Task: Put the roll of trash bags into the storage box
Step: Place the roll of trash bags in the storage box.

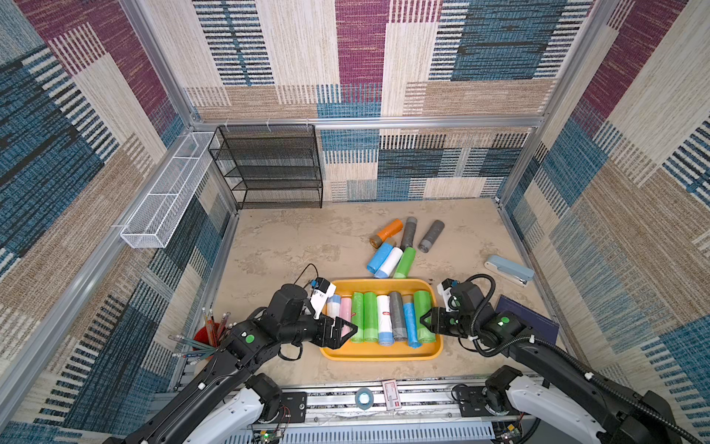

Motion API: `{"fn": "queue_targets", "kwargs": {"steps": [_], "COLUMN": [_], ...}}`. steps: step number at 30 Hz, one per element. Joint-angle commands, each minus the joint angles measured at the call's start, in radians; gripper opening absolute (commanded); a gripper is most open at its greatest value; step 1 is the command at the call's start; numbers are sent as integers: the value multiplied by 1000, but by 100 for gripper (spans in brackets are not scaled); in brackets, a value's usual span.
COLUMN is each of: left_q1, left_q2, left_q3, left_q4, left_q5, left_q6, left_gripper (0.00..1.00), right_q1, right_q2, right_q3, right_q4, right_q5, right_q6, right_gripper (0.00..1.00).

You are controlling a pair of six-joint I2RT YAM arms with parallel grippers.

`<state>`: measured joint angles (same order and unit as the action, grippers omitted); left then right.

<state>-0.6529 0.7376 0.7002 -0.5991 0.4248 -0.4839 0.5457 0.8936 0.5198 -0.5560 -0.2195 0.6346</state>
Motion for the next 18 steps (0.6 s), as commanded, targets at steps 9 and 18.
{"fn": "queue_targets", "kwargs": {"steps": [9,18], "left_q1": [2,2], "left_q2": [0,-5], "left_q3": [-2,-4], "left_q4": [18,19], "left_q5": [2,-1], "left_q6": [-10,-9], "left_gripper": [97,98], "right_q1": [3,2], "right_q2": [19,13], "right_q3": [36,46], "right_q4": [-28,-36], "right_q5": [25,35], "right_q6": [-12,-9], "right_gripper": [55,58]}}
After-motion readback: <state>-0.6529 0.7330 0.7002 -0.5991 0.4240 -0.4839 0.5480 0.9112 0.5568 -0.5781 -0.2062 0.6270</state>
